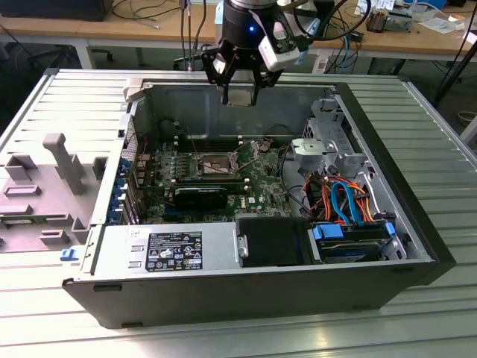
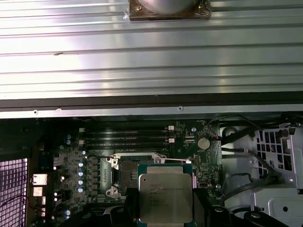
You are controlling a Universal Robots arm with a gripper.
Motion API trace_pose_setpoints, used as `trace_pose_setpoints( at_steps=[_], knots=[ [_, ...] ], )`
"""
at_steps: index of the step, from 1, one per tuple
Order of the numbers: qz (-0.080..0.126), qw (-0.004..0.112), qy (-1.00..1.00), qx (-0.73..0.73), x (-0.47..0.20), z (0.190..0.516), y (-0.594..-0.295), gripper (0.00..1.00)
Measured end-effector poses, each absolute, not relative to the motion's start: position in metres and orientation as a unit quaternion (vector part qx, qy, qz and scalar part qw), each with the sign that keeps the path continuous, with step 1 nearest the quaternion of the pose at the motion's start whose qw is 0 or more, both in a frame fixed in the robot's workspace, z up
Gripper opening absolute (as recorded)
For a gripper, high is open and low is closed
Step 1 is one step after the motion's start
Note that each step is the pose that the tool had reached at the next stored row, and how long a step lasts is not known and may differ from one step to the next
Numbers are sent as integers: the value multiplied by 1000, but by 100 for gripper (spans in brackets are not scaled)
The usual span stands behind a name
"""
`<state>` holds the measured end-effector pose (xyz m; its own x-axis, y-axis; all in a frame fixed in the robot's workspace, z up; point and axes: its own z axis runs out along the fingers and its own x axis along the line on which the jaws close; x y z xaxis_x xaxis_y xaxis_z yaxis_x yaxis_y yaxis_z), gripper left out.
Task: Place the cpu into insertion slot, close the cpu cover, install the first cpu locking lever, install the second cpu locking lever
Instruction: 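Place the cpu into insertion slot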
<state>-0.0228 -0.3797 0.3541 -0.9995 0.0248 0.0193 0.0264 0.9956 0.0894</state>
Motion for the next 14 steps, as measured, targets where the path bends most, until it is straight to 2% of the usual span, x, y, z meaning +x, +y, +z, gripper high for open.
trace_pose_setpoints(
  at_steps=[14],
  knots=[
    [-45,9,-999,-13,-23,353,-384,55]
  ],
)
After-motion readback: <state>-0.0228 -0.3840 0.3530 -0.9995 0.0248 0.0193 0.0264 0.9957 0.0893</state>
